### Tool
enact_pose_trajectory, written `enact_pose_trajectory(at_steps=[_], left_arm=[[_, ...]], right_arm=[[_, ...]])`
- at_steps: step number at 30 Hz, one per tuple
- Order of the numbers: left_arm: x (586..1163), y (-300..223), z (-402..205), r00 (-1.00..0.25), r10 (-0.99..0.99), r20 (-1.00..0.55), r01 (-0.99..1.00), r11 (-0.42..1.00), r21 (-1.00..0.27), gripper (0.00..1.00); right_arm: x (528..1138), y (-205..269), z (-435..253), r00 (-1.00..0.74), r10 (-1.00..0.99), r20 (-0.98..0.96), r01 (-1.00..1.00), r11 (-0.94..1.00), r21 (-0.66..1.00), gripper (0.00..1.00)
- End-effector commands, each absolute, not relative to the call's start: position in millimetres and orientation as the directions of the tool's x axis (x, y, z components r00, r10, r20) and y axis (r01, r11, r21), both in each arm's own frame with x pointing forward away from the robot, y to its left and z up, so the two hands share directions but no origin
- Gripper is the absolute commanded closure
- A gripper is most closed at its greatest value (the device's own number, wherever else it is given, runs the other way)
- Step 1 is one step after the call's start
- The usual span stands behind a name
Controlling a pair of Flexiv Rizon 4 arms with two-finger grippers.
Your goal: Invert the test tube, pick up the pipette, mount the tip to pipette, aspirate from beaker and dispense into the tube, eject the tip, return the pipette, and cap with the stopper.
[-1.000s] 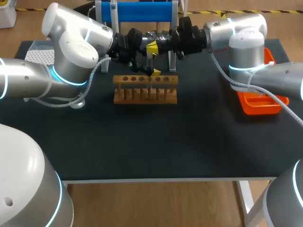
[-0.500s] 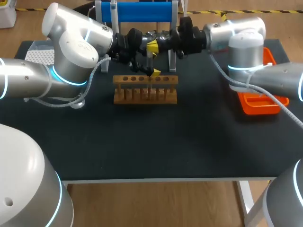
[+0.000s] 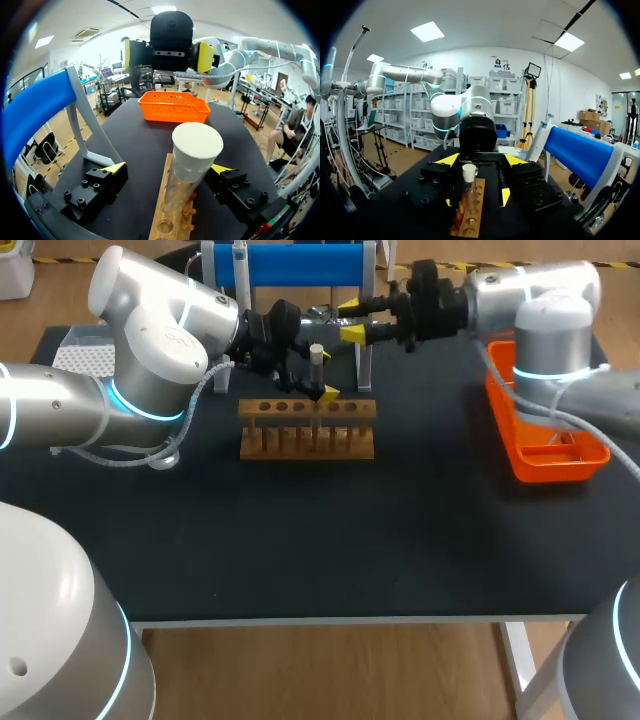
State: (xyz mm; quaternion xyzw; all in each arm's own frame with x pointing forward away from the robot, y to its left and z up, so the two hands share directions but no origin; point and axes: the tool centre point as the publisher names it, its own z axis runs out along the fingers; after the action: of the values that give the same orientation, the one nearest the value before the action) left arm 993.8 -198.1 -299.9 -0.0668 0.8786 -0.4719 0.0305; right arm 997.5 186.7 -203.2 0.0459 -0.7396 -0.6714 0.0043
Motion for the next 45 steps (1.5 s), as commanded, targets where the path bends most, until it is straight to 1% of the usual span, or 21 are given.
enact_pose_trajectory(at_steps=[1,10,18,29,34,45], left_arm=[[995,-198,-300,-0.989,-0.144,0.012,-0.090,0.548,-0.831,0.00],[995,-198,-300,-0.989,-0.144,0.012,-0.090,0.548,-0.831,0.00],[995,-198,-300,-0.989,-0.144,0.012,-0.090,0.548,-0.831,0.00],[988,-182,-300,-0.985,-0.175,0.009,-0.104,0.542,-0.834,0.00],[983,-165,-300,-0.974,-0.227,-0.013,-0.126,0.587,-0.800,0.00],[983,-118,-286,-0.934,-0.355,-0.051,-0.163,0.547,-0.821,0.00]], right_arm=[[984,162,-202,-0.997,-0.020,-0.079,-0.082,0.165,0.983,0.00],[984,133,-224,-0.998,0.039,-0.055,-0.045,0.220,0.975,0.00],[984,133,-224,-0.998,0.039,-0.055,-0.045,0.220,0.975,0.00],[984,133,-224,-0.998,0.039,-0.055,-0.045,0.220,0.975,0.00],[984,133,-224,-0.998,0.039,-0.055,-0.045,0.220,0.975,0.00],[984,133,-224,-0.998,0.039,-0.055,-0.045,0.220,0.975,0.00]])
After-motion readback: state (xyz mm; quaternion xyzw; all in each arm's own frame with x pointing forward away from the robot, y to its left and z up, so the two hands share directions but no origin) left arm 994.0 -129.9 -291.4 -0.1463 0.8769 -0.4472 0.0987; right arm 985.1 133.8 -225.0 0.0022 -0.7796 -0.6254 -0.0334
